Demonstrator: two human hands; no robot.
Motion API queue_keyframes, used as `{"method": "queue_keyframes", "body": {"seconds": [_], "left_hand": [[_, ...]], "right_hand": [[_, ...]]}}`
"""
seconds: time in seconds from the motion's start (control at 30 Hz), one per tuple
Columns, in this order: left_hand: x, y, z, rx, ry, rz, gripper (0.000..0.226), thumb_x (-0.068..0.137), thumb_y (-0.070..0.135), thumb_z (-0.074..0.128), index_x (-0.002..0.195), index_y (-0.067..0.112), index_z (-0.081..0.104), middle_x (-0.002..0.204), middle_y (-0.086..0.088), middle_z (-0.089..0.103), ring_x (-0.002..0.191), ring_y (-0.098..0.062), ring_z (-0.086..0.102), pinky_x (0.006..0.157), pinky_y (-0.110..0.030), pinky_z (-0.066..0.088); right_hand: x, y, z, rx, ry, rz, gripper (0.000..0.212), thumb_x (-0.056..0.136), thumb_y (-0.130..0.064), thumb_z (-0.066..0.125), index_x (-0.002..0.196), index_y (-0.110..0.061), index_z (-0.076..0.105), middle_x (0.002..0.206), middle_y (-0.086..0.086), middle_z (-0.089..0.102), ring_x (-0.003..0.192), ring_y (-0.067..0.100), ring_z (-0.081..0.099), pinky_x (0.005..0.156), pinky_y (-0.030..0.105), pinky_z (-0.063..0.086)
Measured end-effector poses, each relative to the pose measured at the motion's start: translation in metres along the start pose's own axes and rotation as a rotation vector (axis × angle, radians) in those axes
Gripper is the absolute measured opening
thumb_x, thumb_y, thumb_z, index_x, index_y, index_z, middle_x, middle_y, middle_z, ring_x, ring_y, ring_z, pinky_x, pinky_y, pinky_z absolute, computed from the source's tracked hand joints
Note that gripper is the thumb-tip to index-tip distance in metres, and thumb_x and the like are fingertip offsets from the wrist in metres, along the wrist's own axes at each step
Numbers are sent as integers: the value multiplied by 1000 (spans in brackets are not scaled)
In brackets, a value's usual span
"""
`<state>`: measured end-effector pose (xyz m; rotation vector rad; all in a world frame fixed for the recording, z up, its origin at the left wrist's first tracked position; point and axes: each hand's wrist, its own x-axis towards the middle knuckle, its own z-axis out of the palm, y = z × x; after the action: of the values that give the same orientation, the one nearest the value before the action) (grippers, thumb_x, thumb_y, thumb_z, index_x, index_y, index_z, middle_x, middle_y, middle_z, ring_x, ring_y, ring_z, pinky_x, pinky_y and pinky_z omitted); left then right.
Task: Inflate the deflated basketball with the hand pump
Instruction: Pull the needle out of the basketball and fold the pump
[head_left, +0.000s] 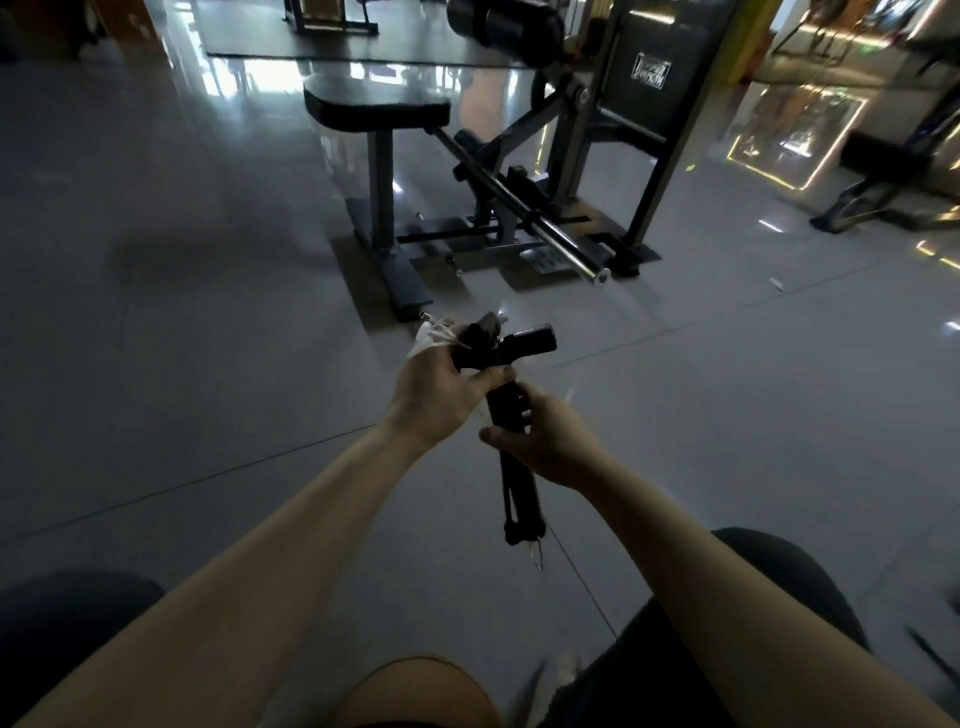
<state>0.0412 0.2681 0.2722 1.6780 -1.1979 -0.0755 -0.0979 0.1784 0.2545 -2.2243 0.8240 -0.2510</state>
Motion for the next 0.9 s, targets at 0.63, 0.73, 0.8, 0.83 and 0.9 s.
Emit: {"method": "queue_keyframes", "body": {"seconds": [0.63, 0.73, 0.8, 0.83, 0.9], "left_hand": [[-19, -70, 262, -133, -906, -374, 85, 93, 46, 65, 159, 34, 13, 153, -5, 37, 130, -21, 47, 109, -44, 41], [-34, -80, 307, 44, -1200, -379, 83, 92, 45, 64, 158, 22, 19, 145, -10, 50, 123, -28, 55, 96, -37, 47], [-40, -83, 316, 101, -1213, -335, 53, 95, 36, 61, 142, 22, 40, 118, -9, 66, 94, -26, 65, 81, -39, 54], [-40, -81, 326, 101, -1199, -310, 40, 96, 33, 59, 133, 22, 45, 106, -7, 67, 84, -24, 64, 76, -41, 55], [-39, -75, 346, 92, -1194, -259, 26, 98, 30, 56, 122, 22, 47, 93, -4, 64, 76, -23, 62, 68, -39, 52]], "right_hand": [[10, 226, -23, 509, 404, 971, 33, 89, -27, 66, 115, -11, 55, 107, 13, 66, 93, 31, 64, 71, 41, 56], [15, 249, -36, 669, 472, 1091, 29, 91, -22, 65, 114, -8, 55, 106, 14, 66, 92, 31, 64, 70, 41, 55], [18, 251, -44, 809, 547, 1097, 24, 91, -20, 64, 109, -6, 55, 106, 16, 65, 93, 32, 65, 70, 42, 58], [14, 258, -51, 881, 626, 1118, 18, 91, -18, 64, 103, -8, 55, 104, 16, 65, 93, 32, 66, 71, 43, 60], [-2, 273, -61, 998, 770, 1187, 14, 88, -14, 65, 93, -11, 53, 99, 15, 65, 92, 31, 67, 74, 47, 61]]}}
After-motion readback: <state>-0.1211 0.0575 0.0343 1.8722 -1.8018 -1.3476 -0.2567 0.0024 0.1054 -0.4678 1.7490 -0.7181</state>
